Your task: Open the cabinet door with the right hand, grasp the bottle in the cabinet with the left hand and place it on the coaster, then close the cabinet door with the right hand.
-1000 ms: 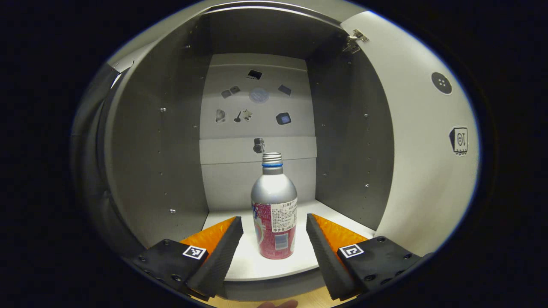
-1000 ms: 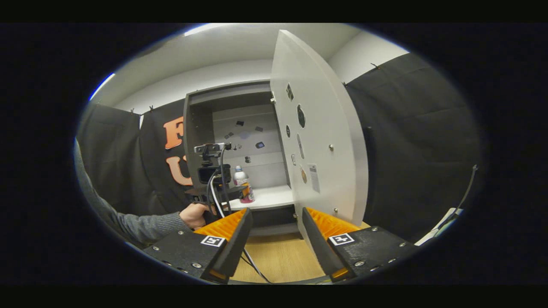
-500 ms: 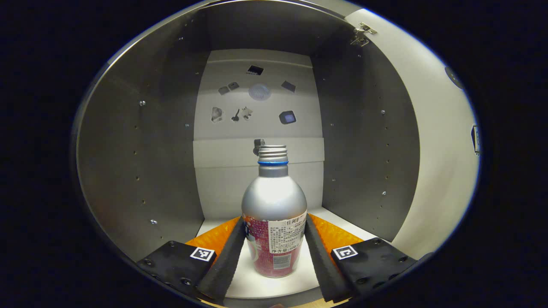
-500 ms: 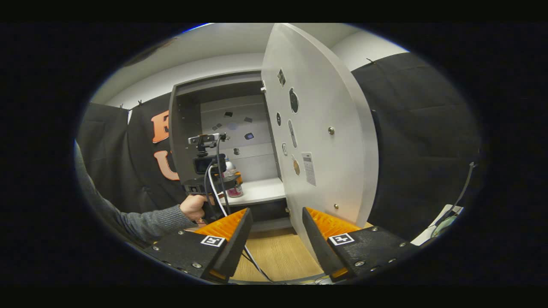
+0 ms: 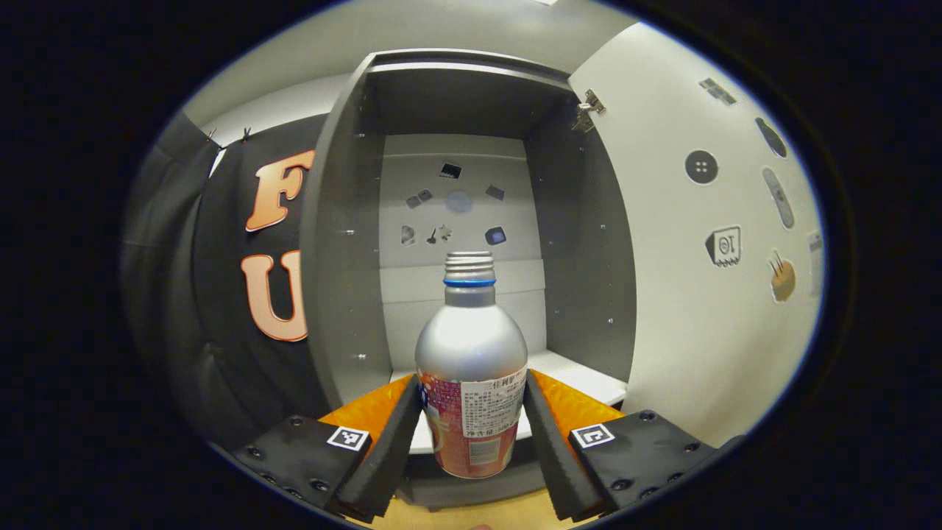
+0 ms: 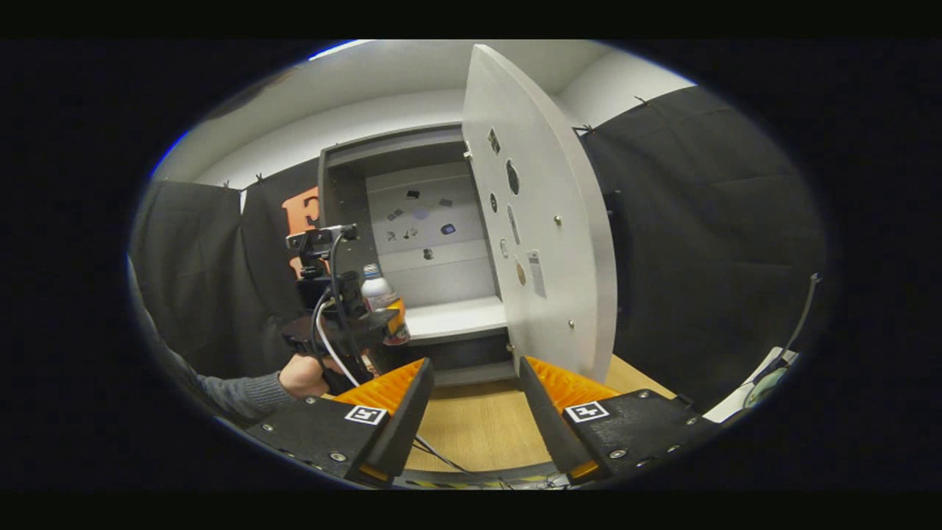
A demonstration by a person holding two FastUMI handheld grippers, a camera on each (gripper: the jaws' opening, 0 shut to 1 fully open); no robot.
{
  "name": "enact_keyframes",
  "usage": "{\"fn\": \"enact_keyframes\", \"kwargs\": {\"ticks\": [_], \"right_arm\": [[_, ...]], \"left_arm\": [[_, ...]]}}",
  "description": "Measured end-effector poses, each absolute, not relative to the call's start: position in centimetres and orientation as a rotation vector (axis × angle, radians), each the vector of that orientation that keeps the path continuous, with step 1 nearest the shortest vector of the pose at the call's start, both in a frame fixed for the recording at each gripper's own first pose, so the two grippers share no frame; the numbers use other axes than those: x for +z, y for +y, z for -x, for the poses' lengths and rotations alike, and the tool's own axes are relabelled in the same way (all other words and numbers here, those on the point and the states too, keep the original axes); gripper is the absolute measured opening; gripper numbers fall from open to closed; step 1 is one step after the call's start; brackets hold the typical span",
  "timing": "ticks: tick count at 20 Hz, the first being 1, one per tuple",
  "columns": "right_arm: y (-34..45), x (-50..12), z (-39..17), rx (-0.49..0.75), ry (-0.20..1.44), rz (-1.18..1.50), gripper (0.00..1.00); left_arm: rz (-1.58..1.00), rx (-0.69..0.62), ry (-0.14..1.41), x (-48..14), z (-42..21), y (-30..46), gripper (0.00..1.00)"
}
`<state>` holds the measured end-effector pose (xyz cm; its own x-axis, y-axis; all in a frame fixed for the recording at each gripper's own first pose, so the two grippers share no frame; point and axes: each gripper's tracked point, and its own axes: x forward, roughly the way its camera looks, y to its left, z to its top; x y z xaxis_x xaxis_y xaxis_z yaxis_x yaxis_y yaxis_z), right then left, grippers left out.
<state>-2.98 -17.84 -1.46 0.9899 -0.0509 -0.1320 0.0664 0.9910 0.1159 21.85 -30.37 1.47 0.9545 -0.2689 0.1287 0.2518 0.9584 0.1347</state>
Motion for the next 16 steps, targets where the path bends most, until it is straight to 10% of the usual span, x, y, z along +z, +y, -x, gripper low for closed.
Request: {"fn": "enact_keyframes", "kwargs": {"ticks": [16], "right_arm": [[-19.0,-10.8,7.9,-0.021,0.391,-0.121,0.74]], "left_arm": [[-0.133,-0.134,0.052,-24.0,-10.9,-21.1,0.86]]}}
